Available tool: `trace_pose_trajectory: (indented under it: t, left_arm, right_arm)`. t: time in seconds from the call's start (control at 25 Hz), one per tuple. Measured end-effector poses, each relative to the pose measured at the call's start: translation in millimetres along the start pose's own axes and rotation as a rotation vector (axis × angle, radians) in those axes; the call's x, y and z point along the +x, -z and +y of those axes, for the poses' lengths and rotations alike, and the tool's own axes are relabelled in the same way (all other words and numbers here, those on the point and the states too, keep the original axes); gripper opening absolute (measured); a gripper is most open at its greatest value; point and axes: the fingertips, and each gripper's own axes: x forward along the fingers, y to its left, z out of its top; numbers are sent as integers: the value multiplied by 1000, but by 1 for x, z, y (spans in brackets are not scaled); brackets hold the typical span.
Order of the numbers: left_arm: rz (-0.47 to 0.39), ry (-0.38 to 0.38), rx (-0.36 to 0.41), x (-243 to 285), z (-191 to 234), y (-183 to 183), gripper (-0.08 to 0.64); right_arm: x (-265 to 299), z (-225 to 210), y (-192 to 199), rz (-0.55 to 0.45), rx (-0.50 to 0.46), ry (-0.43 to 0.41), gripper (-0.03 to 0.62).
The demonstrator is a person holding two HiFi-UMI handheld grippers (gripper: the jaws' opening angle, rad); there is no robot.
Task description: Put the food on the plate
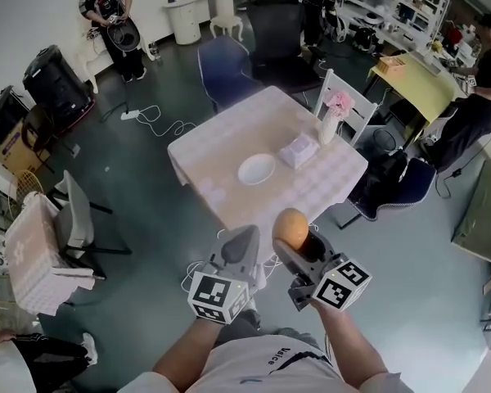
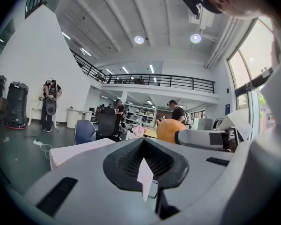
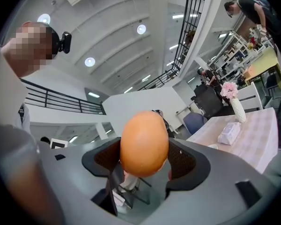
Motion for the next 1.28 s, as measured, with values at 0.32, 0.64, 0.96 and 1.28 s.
trace_pose_trajectory:
  t: [0.32, 0.64, 0.96, 1.28]
  left_arm:
    - [18, 30, -1, 33, 44, -4, 6]
    - [31, 19, -11, 68, 74, 6, 6]
    - [43, -50, -23, 118, 112, 14, 6]
    - [78, -134, -57, 176, 152, 41, 6]
  right_arm:
    - [46, -26, -5, 3, -12, 52, 322]
    - [80, -65, -5, 39, -39, 77, 324]
    - [132, -124, 1, 145, -94, 63, 324]
    - [182, -195, 24, 302, -173, 38, 324]
